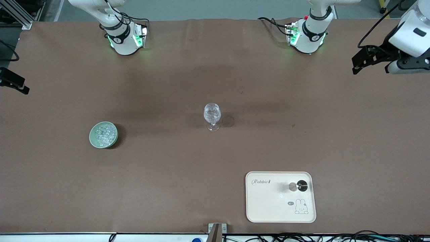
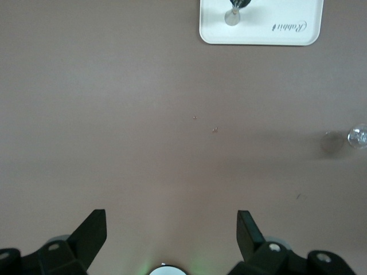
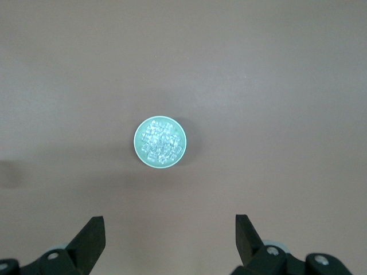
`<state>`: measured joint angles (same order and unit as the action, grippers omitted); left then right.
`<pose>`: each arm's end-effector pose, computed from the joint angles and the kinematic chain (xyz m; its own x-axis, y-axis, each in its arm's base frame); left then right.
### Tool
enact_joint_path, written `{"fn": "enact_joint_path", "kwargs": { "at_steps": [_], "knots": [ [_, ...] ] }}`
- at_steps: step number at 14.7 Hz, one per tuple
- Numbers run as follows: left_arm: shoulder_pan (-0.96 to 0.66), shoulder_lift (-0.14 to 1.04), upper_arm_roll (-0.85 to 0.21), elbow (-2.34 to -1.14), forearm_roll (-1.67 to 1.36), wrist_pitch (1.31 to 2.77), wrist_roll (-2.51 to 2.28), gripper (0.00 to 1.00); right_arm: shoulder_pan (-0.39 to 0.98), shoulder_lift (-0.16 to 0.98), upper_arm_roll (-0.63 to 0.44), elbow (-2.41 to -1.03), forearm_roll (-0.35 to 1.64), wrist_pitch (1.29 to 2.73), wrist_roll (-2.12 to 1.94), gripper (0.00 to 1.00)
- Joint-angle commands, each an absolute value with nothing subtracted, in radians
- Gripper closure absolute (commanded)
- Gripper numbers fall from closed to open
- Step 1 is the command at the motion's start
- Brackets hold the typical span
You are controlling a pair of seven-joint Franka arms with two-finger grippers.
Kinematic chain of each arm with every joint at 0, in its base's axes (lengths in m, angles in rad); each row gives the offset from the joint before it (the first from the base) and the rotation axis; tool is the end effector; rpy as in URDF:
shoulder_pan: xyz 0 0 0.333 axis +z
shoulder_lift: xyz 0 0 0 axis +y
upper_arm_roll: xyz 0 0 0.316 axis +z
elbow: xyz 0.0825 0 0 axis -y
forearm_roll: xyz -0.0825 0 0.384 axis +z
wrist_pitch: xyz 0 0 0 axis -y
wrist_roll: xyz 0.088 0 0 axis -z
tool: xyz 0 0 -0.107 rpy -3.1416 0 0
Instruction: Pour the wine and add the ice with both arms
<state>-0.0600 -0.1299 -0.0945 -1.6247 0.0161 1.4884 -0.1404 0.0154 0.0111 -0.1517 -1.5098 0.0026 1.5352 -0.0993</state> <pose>0.4987 -0.0795 0.6606 0.9999 -0.0120 -0.0029 -0.0120 -0.9995 -0.0290 0.5499 -0.0746 0.6440 0.9992 -0.0369 0.0144 -0.0369 -0.9993 0.0005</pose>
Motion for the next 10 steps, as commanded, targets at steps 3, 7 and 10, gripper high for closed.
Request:
{"fn": "enact_joint_path", "kwargs": {
  "at_steps": [3, 7, 10],
  "knots": [
    [-0.067, -0.209, -0.078, -1.709, 0.009, 1.523, -0.106, 0.00, -0.012, 0.014, -0.143, -1.497, 0.000, 1.525, -0.064, 0.00],
    [-0.066, -0.199, -0.077, -1.697, 0.020, 1.523, -0.107, 0.00, -0.034, 0.014, -0.144, -1.490, -0.002, 1.525, -0.064, 0.00],
    [-0.066, -0.199, -0.077, -1.697, 0.020, 1.522, -0.107, 0.00, -0.070, 0.011, -0.143, -1.470, 0.005, 1.514, -0.066, 0.00]
  ]
}}
